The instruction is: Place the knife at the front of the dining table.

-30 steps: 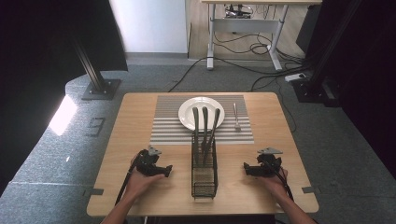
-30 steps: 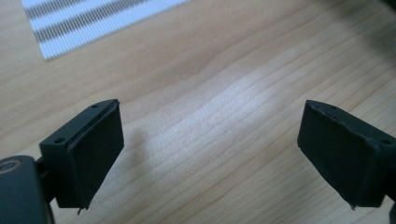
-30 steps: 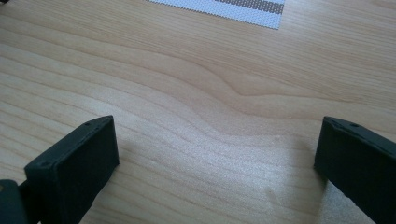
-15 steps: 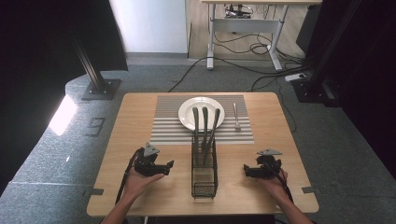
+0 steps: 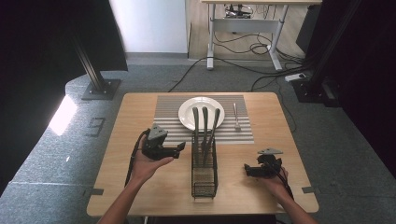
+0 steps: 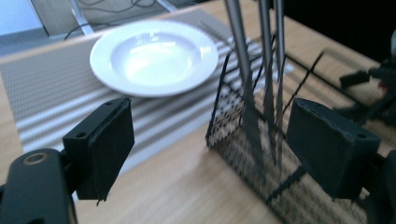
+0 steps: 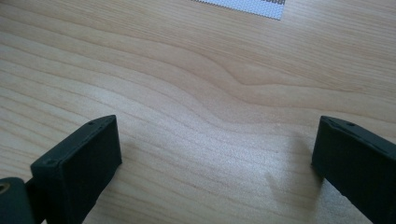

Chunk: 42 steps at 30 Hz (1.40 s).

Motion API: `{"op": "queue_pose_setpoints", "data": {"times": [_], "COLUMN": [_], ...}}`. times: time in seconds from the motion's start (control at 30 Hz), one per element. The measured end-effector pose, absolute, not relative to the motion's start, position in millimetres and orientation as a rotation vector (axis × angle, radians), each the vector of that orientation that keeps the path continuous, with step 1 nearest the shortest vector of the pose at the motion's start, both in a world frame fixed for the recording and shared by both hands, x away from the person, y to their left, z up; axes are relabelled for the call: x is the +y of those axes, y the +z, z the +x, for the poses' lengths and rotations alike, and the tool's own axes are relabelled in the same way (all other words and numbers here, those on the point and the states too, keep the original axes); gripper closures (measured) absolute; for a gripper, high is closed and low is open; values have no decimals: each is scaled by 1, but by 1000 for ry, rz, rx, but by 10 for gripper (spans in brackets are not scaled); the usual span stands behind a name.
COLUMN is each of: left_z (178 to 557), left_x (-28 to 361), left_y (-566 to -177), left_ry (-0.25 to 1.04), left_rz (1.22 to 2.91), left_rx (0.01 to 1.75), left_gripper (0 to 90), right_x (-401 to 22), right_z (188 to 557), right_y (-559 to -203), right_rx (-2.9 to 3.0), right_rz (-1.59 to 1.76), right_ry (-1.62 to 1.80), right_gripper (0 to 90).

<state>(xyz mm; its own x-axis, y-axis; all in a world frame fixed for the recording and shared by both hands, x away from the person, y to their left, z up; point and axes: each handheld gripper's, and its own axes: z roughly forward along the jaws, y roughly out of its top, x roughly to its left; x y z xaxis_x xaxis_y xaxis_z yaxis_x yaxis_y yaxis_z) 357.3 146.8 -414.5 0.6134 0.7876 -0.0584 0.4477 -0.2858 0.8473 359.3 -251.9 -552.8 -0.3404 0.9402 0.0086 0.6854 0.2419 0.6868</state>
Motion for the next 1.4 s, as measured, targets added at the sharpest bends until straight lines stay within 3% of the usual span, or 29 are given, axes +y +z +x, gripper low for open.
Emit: {"op": "queue_pose_setpoints", "data": {"times": [0.43, 0.73, 0.77, 1.0, 1.4], "left_z": [402, 419, 420, 425, 427], "left_x": [103, 90, 89, 88, 98], "left_y": [-406, -416, -417, -422, -424], "left_ry": [450, 431, 425, 309, 194], "left_rz": [1940, 1920, 1920, 1913, 1785], "left_rx": [970, 987, 981, 961, 927], "left_gripper": [285, 557, 557, 751, 836], "right_x": [-251, -251, -251, -251, -251], "right_z": [363, 362, 362, 361, 361], "right_y": [-553, -552, -552, -552, -552], "right_rx": [2124, 2126, 2126, 2128, 2133], "right_rz": [1477, 1467, 1467, 1461, 1450], "right_ry": [854, 858, 858, 858, 863], "right_gripper": [18, 37, 37, 45, 54]}}
